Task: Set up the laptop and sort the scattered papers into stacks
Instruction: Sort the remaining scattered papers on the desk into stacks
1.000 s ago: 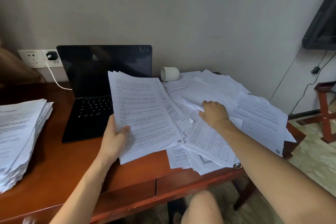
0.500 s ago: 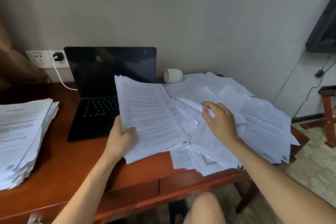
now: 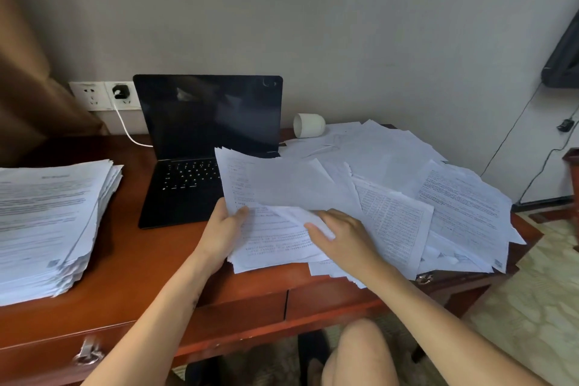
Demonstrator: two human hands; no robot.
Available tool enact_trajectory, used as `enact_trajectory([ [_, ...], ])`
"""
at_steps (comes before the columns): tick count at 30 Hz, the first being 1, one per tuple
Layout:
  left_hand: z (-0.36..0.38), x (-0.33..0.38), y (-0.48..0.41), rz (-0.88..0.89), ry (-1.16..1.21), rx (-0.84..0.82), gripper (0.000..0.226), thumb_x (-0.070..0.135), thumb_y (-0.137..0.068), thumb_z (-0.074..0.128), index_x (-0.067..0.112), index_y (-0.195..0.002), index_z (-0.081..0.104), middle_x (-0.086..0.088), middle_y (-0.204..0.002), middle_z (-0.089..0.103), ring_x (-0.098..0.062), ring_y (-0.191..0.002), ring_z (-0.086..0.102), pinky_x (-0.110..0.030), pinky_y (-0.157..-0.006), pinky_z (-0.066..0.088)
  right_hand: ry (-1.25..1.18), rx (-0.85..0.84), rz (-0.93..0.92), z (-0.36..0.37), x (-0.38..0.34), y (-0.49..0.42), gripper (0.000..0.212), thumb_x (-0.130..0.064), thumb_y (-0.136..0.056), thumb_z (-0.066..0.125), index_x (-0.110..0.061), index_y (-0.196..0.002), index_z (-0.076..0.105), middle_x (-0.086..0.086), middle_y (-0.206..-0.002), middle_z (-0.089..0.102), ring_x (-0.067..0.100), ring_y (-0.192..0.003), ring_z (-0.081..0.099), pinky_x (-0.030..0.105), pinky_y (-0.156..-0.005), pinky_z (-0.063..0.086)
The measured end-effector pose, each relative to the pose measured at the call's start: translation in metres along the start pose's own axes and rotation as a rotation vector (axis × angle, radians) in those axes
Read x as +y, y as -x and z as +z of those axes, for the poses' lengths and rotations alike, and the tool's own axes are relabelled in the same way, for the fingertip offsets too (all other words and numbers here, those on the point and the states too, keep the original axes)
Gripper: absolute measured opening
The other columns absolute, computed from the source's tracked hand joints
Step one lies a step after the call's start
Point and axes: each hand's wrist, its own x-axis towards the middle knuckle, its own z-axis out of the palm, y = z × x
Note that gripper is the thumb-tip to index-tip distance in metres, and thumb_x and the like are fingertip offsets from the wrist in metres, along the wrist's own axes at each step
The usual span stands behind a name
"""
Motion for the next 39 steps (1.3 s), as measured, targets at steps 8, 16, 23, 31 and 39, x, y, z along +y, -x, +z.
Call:
enact_trajectory([
  [8, 0.004, -0.004, -0.004, 0.015, -0.132, 0.022, 0.042, 0.033, -0.101, 0.067, 0.019, -0.137, 0.049, 0.007, -0.127, 0.066, -0.016, -0.114, 0.067, -0.036, -0.091, 0.058, -0.270, -0.168, 0.291, -0.019, 0.019, 0.008, 0.038, -0.050, -0.101, 0.045, -0.032, -0.128, 0.065, -0.017, -0.124, 0.065, 0.001, -0.121, 0.057, 0.031, -0.107, 0.044],
  [16, 0.006, -0.008, 0.005, 0.118, -0.246, 0.023, 0.049, 0.027, -0.096, 0.074, 0.024, -0.135, 0.045, 0.016, -0.122, 0.064, -0.005, -0.105, 0.067, -0.017, -0.073, 0.056, 0.449, -0.244, 0.640, -0.021, 0.044, -0.008, 0.068, -0.058, -0.096, 0.046, -0.013, -0.147, 0.040, 0.009, -0.147, 0.046, 0.033, -0.136, 0.034, 0.047, -0.112, 0.026],
  [23, 0.006, -0.007, 0.007, 0.140, -0.235, 0.025, 0.045, 0.037, -0.101, 0.066, 0.026, -0.139, 0.043, 0.019, -0.125, 0.060, 0.003, -0.109, 0.060, -0.011, -0.078, 0.045, 0.335, -0.301, 0.509, 0.001, 0.025, -0.020, 0.070, -0.054, -0.097, 0.046, -0.016, -0.154, 0.031, 0.004, -0.154, 0.041, 0.026, -0.143, 0.027, 0.045, -0.118, 0.019],
  [31, -0.001, -0.003, 0.008, 0.096, -0.131, -0.055, 0.049, 0.014, -0.104, 0.062, 0.027, -0.144, 0.038, 0.014, -0.130, 0.060, -0.007, -0.117, 0.061, -0.015, -0.077, 0.053, 0.192, -0.325, 0.443, 0.014, 0.015, -0.019, 0.064, -0.048, -0.100, 0.046, -0.019, -0.155, 0.030, 0.000, -0.158, 0.036, 0.021, -0.147, 0.021, 0.043, -0.121, 0.012],
  [39, -0.027, 0.016, 0.032, 0.290, -0.084, 0.123, 0.048, 0.008, -0.103, 0.061, 0.031, -0.142, 0.048, 0.017, -0.131, 0.063, 0.007, -0.114, 0.063, -0.009, -0.085, 0.052, -0.201, -0.104, 0.528, -0.003, -0.008, -0.050, 0.069, -0.054, -0.081, 0.064, -0.025, -0.139, 0.040, -0.001, -0.137, 0.053, 0.026, -0.130, 0.046, 0.051, -0.109, 0.041],
])
